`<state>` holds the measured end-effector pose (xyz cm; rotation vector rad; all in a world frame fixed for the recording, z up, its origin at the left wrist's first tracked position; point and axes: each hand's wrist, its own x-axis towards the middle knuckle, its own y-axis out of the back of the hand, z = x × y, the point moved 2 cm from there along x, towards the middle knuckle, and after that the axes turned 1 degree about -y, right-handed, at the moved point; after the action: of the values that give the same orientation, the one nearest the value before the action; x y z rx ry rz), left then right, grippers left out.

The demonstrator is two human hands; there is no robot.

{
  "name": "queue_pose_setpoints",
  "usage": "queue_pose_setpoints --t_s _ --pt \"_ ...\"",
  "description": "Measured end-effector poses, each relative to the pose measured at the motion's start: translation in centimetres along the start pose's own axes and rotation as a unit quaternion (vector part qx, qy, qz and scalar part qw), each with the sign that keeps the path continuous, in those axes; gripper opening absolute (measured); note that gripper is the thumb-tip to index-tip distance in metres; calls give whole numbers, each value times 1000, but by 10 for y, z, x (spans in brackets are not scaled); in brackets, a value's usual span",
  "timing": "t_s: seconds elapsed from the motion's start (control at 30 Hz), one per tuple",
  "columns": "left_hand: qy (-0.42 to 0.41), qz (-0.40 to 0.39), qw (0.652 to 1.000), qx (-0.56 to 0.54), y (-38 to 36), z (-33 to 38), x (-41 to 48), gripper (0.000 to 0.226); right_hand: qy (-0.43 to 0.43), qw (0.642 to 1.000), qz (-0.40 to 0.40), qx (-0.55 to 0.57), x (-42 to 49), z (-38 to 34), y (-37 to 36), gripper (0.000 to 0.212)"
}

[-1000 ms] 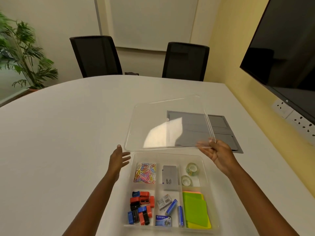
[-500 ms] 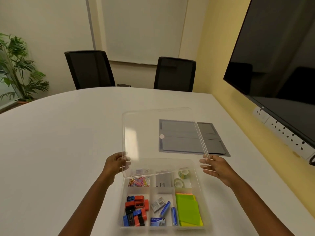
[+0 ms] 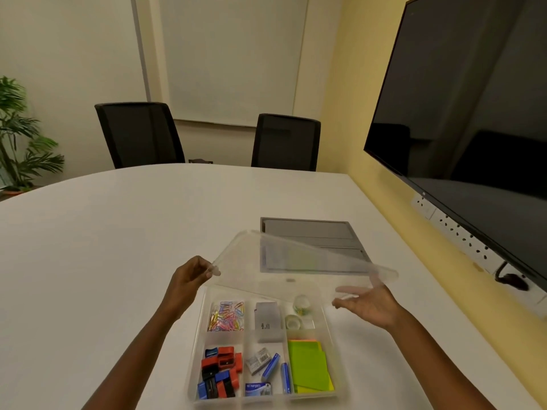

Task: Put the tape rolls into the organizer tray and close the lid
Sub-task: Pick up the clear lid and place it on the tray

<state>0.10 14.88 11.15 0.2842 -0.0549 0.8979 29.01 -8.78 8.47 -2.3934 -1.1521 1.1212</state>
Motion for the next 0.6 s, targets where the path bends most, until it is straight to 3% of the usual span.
queue_pose_setpoints --t_s 0.07,0.2,0.33,0.37,0.47,0.6 --pt "4 1 1000 -9 0 0 -2 27 -14 999 -40 -15 -6 4 6 67" --pt "0 15 1000 -26 -2 1 -6 24 3 996 -87 -29 -20 4 4 81" --pt "25 51 998 -19 -5 -8 -8 26 3 996 -32 -87 -20 2 1 47" --pt "39 65 997 -18 -6 -11 -8 22 15 996 -19 -81 -20 1 -3 50" --pt "131 89 987 -27 -10 -24 -9 30 39 999 -29 2 -17 5 -5 97" --pt "279 62 947 -149 -15 -37 -19 28 116 993 -20 12 -21 11 -10 88"
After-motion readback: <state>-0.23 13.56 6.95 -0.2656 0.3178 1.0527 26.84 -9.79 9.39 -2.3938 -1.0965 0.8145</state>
